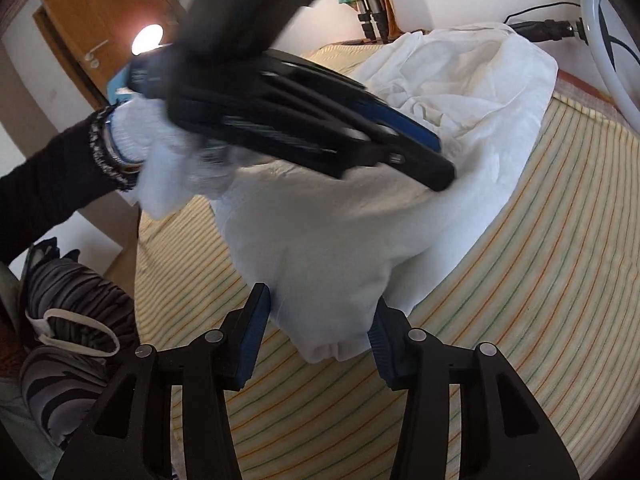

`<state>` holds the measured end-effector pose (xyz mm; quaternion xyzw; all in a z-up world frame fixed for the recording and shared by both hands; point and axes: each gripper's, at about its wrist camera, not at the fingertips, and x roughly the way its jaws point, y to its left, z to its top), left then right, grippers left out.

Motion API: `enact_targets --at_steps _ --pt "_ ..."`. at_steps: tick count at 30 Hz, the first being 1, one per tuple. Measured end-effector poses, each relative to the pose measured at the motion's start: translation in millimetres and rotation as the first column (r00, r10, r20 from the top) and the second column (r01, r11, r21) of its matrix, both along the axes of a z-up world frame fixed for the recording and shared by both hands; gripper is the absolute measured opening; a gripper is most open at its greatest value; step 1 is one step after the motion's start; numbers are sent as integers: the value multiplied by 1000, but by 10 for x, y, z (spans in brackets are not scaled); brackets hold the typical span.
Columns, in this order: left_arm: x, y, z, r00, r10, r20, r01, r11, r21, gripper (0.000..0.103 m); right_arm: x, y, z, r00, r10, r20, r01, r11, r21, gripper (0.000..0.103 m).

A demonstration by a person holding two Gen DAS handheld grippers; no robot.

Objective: Fold small clothes

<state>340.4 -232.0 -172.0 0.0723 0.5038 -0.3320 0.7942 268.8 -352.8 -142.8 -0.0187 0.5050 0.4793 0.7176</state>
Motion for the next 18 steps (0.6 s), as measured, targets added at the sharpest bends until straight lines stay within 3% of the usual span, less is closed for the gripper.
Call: enact_targets --at_steps 1,4,10,14,18 --pt "48 14 -97 1000 12 -22 -12 1000 6 28 -29 -20 -3 1000 11 -17 -11 1000 2 32" --pt "62 124 -138 999 40 -31 -41 998 -49 23 -132 -95 -12 999 26 -43 -26 1000 4 24" --pt "13 44 -105 999 31 26 -31 999 -15 23 -186 -192 -19 998 -16 -64 17 1000 21 19" --pt "-98 179 117 996 53 72 -50 998 -41 23 -258 -349 147 998 -25 -66 29 997 65 17" --pt "-366 512 398 986 87 143 -76 994 -79 23 -305 -457 453 990 -137 31 132 985 115 17"
